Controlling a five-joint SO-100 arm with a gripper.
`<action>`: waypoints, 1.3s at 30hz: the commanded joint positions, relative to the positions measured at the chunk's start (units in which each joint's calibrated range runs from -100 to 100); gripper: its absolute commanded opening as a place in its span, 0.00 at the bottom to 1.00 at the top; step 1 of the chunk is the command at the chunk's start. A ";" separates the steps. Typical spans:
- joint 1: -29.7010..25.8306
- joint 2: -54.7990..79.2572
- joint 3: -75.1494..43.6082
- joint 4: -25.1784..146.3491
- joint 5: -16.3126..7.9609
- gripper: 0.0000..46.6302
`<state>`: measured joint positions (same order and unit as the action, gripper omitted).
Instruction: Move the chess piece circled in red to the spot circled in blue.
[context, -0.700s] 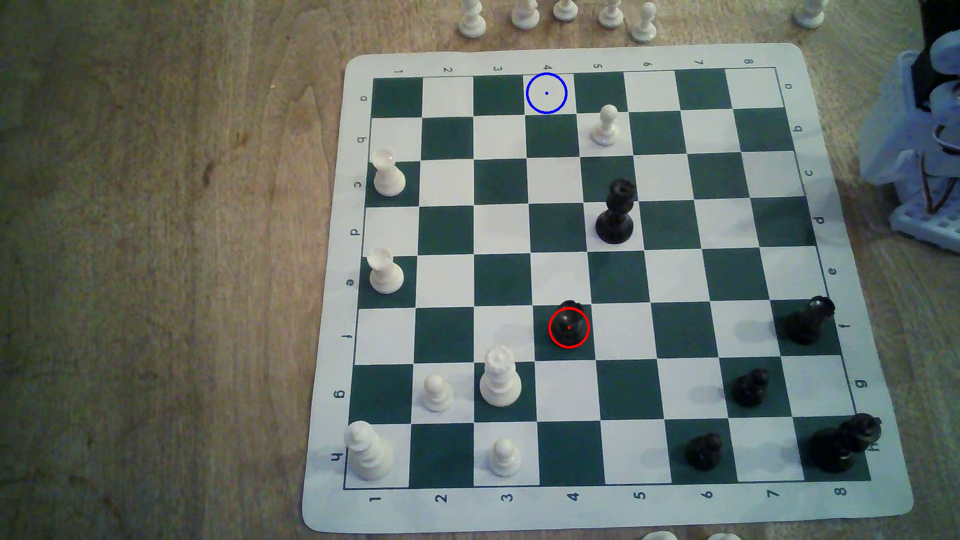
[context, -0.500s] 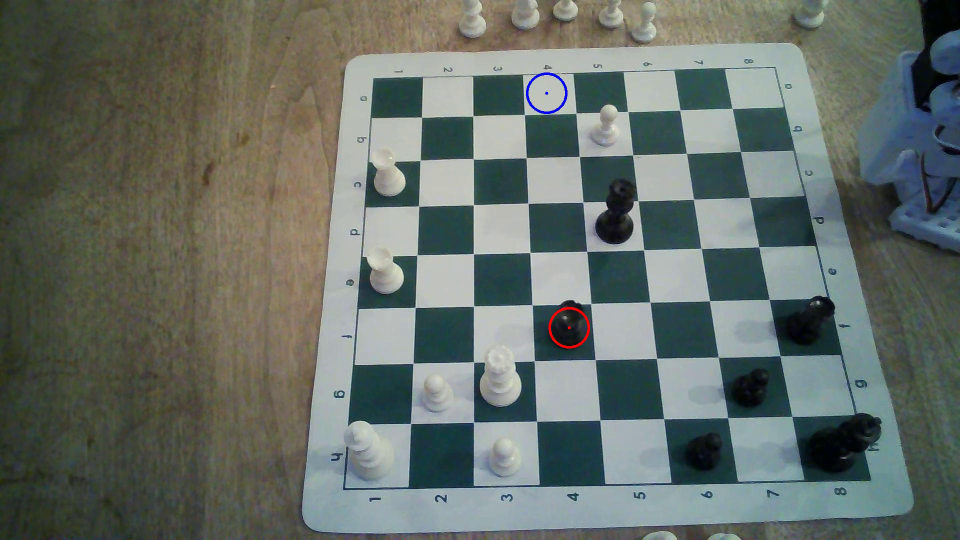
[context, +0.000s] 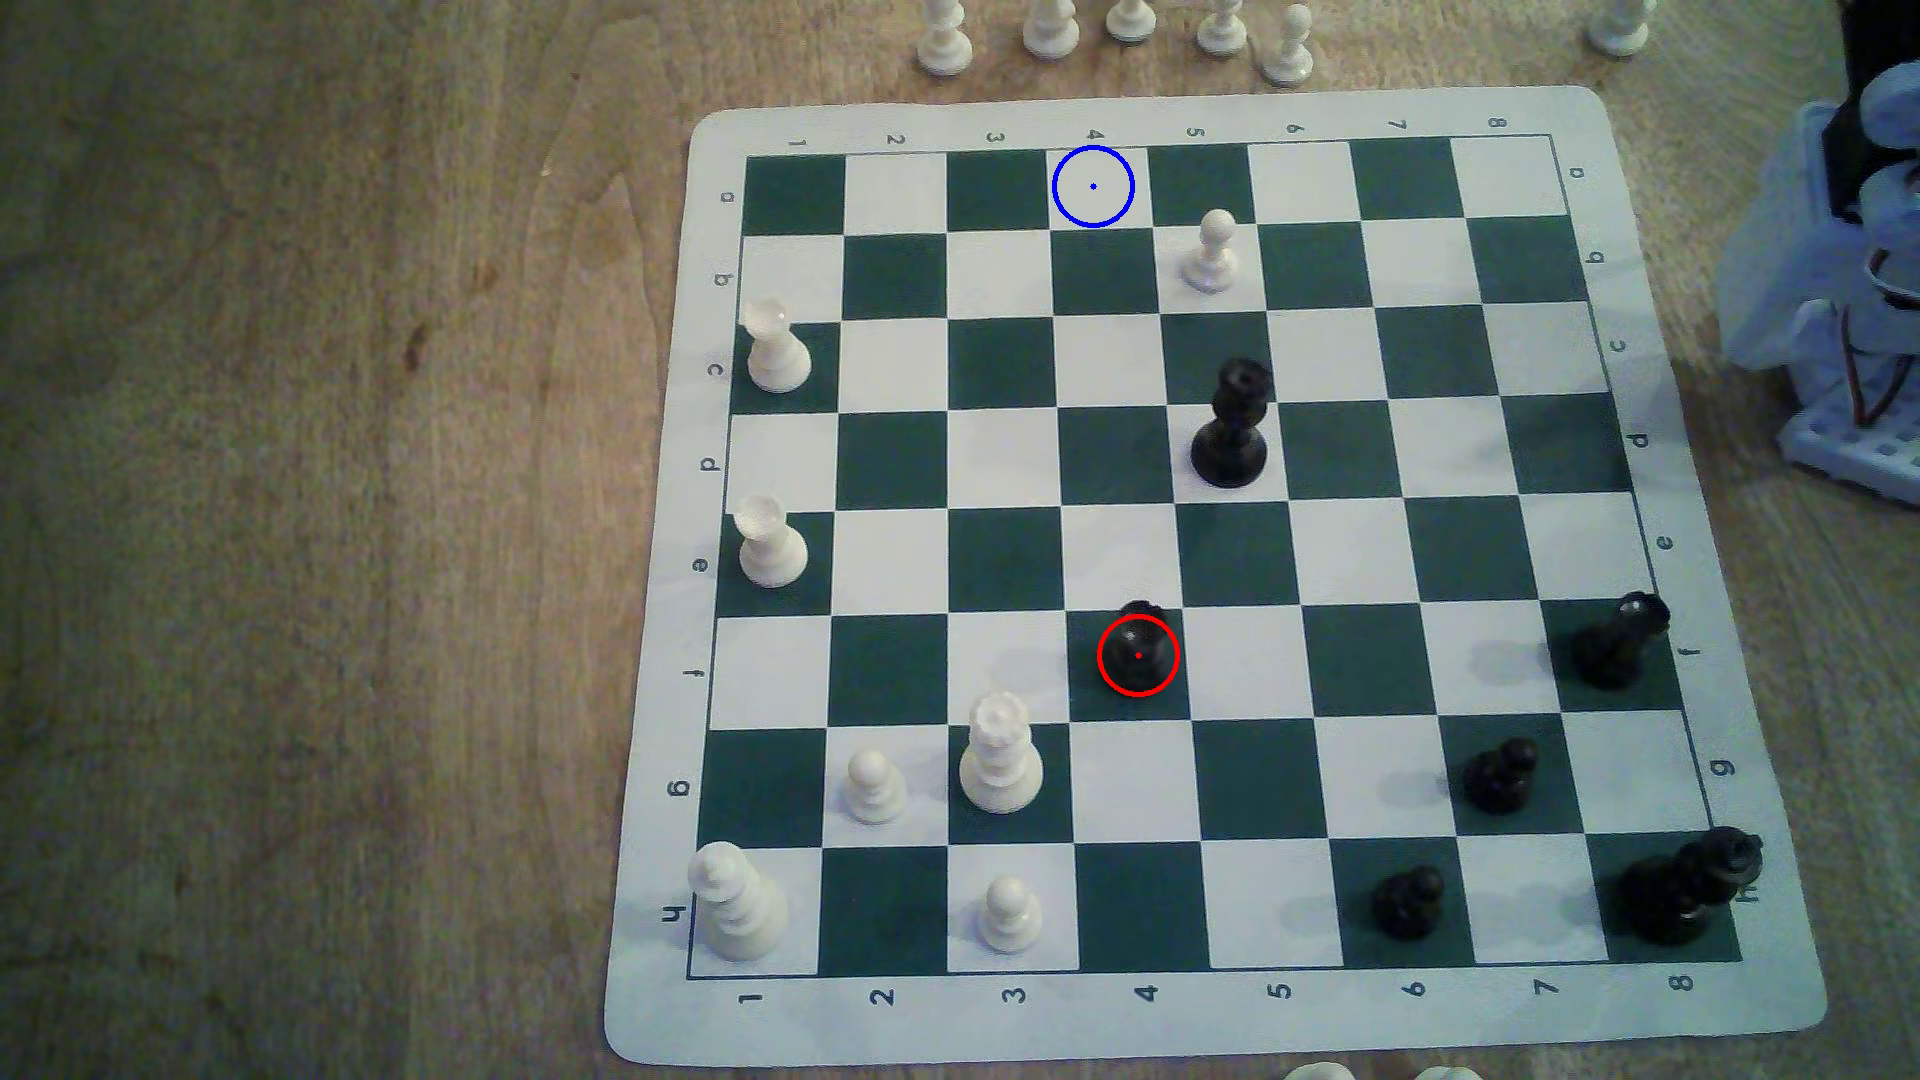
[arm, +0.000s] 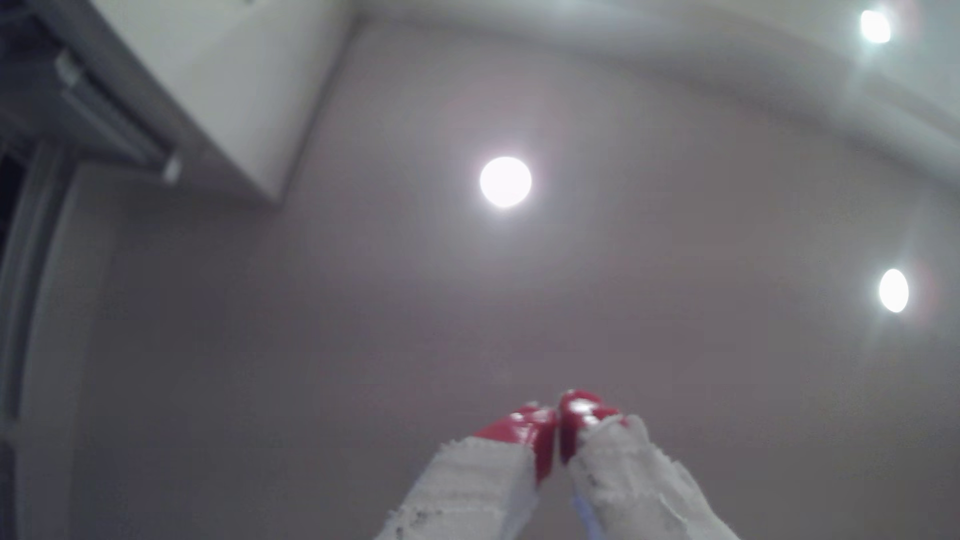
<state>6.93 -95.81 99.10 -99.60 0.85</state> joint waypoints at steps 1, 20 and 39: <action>0.30 0.06 0.81 -0.15 0.24 0.00; -32.86 -3.68 0.81 10.33 -6.35 0.42; -18.23 31.89 -2.81 30.15 -1.03 0.00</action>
<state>-16.08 -78.97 99.10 -70.84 -0.42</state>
